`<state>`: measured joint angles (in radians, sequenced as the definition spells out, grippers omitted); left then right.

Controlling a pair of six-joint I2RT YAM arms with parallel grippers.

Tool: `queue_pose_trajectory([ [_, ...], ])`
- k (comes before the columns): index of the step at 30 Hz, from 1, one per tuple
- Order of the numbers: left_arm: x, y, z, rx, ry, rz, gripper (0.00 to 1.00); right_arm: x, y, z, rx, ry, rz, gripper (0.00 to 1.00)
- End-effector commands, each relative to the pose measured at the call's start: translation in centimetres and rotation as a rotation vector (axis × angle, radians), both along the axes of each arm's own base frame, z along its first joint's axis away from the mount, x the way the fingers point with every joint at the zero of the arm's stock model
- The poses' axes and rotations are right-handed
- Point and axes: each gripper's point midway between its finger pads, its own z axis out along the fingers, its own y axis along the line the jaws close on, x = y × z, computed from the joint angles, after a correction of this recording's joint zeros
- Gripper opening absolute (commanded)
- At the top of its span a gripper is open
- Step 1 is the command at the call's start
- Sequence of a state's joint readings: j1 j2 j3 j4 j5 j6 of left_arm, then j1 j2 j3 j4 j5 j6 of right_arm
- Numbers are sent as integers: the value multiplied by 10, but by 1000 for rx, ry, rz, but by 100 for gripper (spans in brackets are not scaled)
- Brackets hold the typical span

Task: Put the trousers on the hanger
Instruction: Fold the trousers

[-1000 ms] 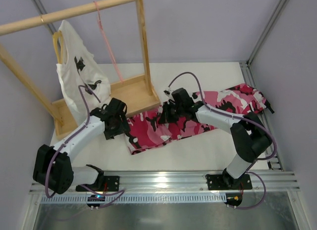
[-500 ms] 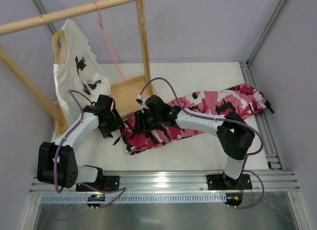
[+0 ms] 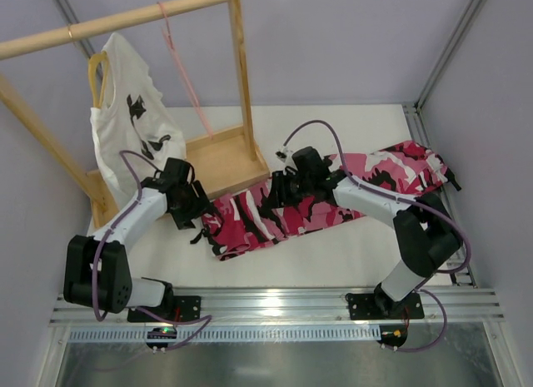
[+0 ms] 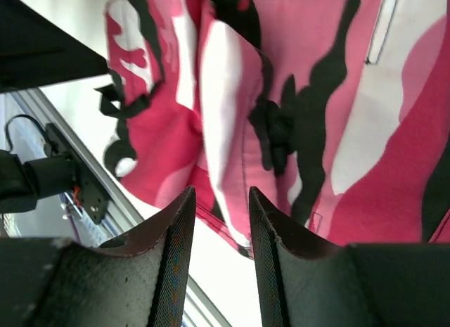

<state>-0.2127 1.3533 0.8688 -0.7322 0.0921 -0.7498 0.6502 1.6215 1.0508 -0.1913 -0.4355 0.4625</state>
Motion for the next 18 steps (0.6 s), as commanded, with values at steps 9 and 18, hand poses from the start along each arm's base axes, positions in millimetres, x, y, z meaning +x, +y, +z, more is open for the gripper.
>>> queue_pose_trajectory([
  [9,5,-11,-17,-54,11,-40,66,-4,-2,-60,-71,53,38,43],
  [18,7,-11,-31,-52,38,-34,63,-7,-3,-75,-89,76,48,43],
])
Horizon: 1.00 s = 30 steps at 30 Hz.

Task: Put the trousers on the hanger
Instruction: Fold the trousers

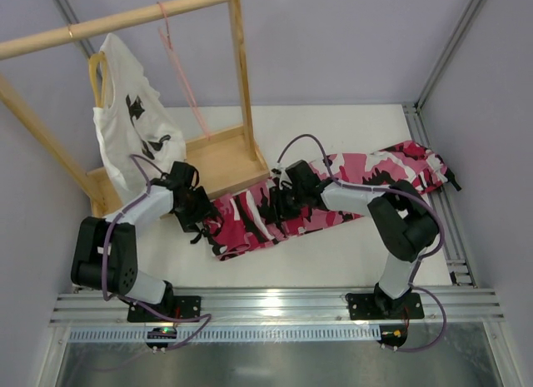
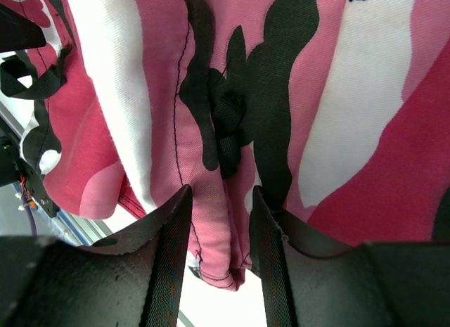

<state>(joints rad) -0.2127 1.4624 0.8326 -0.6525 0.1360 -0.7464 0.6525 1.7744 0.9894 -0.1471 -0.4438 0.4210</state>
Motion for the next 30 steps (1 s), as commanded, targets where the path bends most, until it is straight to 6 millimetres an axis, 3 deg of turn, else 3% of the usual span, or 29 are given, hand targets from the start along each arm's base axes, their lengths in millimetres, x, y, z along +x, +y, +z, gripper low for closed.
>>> queue_pose_trajectory([
  [1,9,-5,0,-27,-34,-19,63,4,8,-3,30,-16,19,43],
  [7,9,-6,-4,-32,-25,-29,59,4,15,-1,75,-1,17,40],
  [8,8,-6,-5,-35,-21,-28,57,3,15,2,77,-4,17,33],
  [9,9,-6,-5,-36,-23,-28,56,4,15,5,79,-9,16,21],
  [12,10,-8,-6,-43,-26,-29,47,6,13,20,86,-38,-4,4],
  [16,9,-9,-8,-52,-23,-33,20,7,5,40,80,-80,-44,4],
  [19,9,-10,-8,-59,-25,-33,9,9,-4,56,65,-127,-86,4],
  [21,9,-10,-8,-59,-27,-34,6,14,-9,70,59,-174,-116,4],
  [24,9,-10,-7,-60,-30,-33,2,19,-19,75,5,-206,-165,4],
  [27,10,-9,-8,-54,-31,-32,1,21,-31,67,-78,-204,-212,4],
  [30,9,-6,-7,-38,-28,-26,1,23,-41,45,-157,-176,-262,4],
])
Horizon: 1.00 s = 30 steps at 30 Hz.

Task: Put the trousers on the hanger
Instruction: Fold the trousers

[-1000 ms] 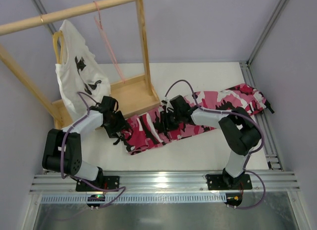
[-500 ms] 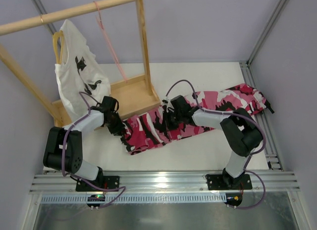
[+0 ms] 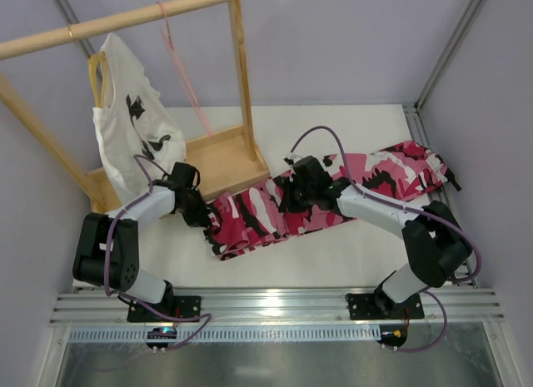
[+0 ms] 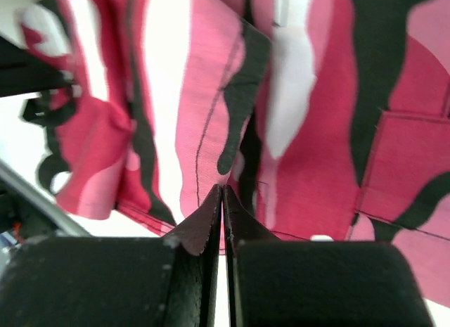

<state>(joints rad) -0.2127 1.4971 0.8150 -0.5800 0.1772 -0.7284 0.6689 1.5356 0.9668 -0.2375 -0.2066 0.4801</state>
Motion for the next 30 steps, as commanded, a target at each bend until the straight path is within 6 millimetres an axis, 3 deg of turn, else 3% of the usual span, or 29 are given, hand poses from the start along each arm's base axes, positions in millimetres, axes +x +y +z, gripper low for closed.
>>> queue_pose_trajectory([
  [1,4,1,4,1,-18,3,3,9,-19,-18,-119,10,-104,4],
  [2,5,2,8,7,-26,2,4,8,-20,-25,-136,27,-108,4],
  [7,5,12,35,90,-39,-8,2,6,-22,-19,-133,9,-98,40],
  [11,22,11,73,110,-119,-10,4,6,-8,-1,-42,-29,-47,45],
  [17,27,-10,87,86,-140,-60,5,-1,5,-9,28,17,-22,46],
  [20,29,-36,88,64,-150,-103,7,-2,-2,-9,22,11,-52,47],
  [24,37,-95,95,-30,-194,-163,14,-5,-9,-6,17,-1,-69,47],
  [25,46,-113,107,-81,-239,-179,17,-6,-12,-7,5,0,-79,47],
  [26,47,-128,101,-118,-212,-185,19,-6,-15,-2,8,-14,-86,47],
  [30,50,-182,119,-217,-253,-268,26,-12,-26,1,-3,-25,-110,48],
])
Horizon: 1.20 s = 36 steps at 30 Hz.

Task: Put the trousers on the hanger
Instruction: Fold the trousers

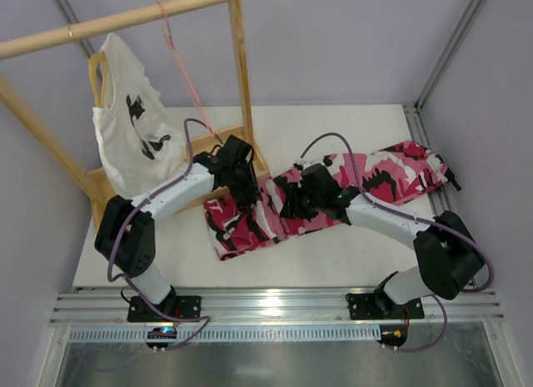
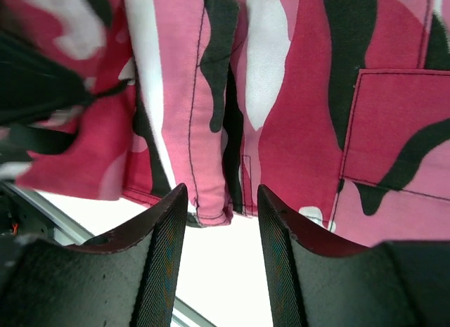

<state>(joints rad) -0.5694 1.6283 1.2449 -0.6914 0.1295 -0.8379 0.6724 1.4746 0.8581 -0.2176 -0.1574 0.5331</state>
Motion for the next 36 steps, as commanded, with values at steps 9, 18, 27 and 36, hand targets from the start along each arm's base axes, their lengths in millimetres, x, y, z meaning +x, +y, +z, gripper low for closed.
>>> queue_pose_trajectory([
  [9,31,-85,98,-326,-166,-85,56,-3,-13,32,41,-81,-48,49],
  [18,11,-10,42,51,-103,8,56,0,13,51,238,-96,106,67],
  [27,-27,64,-16,214,11,122,56,25,40,3,303,70,225,69],
  [36,-41,96,-41,243,52,175,56,28,51,-21,315,111,230,69],
])
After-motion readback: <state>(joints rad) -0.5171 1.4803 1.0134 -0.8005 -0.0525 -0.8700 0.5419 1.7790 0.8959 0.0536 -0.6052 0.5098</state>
